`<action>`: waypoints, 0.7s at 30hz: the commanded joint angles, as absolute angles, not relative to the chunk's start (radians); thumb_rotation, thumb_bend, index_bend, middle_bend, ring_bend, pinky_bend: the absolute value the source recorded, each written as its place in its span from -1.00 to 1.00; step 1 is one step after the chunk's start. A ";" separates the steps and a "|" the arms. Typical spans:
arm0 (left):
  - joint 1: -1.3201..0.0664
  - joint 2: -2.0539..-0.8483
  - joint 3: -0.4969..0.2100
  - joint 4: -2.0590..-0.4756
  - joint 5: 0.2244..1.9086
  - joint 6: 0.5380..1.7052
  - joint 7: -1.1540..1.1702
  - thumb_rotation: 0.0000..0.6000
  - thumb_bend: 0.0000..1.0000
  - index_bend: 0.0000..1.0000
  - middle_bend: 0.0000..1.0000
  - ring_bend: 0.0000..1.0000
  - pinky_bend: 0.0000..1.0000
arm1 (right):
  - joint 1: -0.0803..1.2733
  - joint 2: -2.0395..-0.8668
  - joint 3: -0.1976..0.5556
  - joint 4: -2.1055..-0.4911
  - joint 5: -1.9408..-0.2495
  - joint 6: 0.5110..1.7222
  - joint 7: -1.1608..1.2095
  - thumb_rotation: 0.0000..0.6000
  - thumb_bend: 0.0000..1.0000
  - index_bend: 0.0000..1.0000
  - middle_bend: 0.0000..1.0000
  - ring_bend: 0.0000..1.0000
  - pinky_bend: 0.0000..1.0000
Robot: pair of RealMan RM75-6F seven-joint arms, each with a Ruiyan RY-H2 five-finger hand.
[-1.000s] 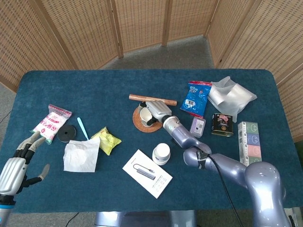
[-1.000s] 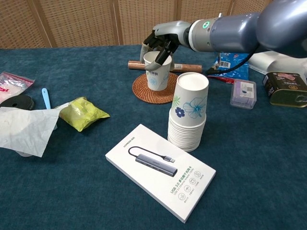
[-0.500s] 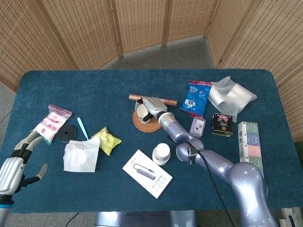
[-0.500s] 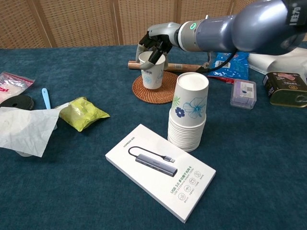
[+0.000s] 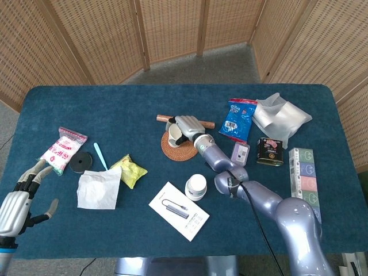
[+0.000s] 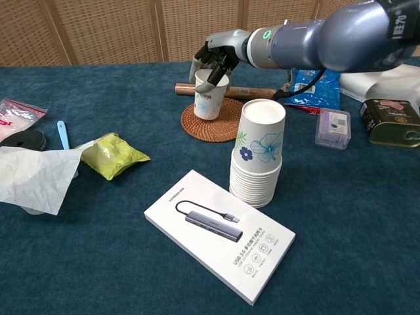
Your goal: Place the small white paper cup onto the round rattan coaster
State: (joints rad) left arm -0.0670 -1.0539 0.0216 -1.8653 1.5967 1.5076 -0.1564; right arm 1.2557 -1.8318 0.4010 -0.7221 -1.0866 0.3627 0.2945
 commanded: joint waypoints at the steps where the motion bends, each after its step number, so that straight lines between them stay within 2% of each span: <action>1: -0.066 -1.053 0.022 -1.865 1.596 1.507 -0.157 1.00 -0.08 -0.81 -0.99 -1.00 -1.00 | 1.253 -1.827 0.395 -0.727 -1.094 0.361 0.295 1.00 -0.27 -0.31 -0.40 -0.52 -0.11; 18: -0.066 -1.055 0.022 -1.855 1.604 1.508 -0.172 1.00 -0.08 -0.81 -0.99 -1.00 -1.00 | 1.244 -1.812 0.373 -0.755 -1.096 0.368 0.271 1.00 -0.27 -0.35 -0.42 -0.53 -0.14; 21: -0.066 -1.054 0.022 -1.855 1.605 1.508 -0.172 1.00 -0.08 -0.81 -0.99 -1.00 -1.00 | 1.241 -1.807 0.372 -0.765 -1.095 0.372 0.269 1.00 -0.26 -0.41 -0.43 -0.53 -0.18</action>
State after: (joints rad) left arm -0.0661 -1.0544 0.0221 -1.8550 1.6053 1.5079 -0.1717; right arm 1.2420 -1.8083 0.3719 -0.7643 -1.0952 0.3715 0.2693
